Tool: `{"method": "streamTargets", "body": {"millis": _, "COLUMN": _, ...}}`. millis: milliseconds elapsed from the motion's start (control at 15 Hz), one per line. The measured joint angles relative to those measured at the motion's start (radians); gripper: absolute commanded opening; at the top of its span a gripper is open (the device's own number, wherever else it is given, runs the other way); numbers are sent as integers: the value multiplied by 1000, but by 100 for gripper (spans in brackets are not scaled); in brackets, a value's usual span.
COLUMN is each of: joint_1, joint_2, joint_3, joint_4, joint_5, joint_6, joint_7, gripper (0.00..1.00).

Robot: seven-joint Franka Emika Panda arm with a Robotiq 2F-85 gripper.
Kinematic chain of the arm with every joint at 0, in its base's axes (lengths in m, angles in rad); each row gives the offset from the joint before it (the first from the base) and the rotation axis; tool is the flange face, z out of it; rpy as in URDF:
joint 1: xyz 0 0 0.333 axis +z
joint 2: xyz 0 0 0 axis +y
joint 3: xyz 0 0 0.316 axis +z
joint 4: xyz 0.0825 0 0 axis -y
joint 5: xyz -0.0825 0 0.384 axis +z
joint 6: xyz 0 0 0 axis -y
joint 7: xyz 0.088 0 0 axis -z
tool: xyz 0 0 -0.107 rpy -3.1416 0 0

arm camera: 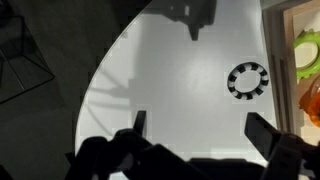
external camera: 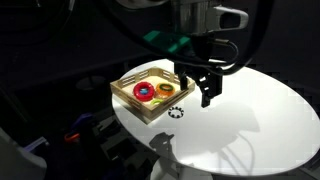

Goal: Put the black and white ring in the box.

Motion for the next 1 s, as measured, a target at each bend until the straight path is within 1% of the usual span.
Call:
{"method": "streamTargets", "body": {"millis": 267, "joint_1": 1, "joint_2": 21, "joint_3": 7, "joint_4": 1, "joint_5": 0, "joint_6": 0, "joint_7": 59, "gripper": 100}}
{"method": "streamTargets", "body": {"millis": 800, "joint_1": 1, "joint_2": 22, "joint_3": 9, "joint_4": 0, "joint_5": 2, "joint_6": -1, "joint_7": 64, "gripper": 100}}
{"method": "streamTargets", "body": {"millis": 1000, "joint_1": 1, "joint_2": 34, "joint_3": 9, "joint_4": 0, "joint_5": 28, "joint_6": -1, "joint_7": 84, "gripper": 100}}
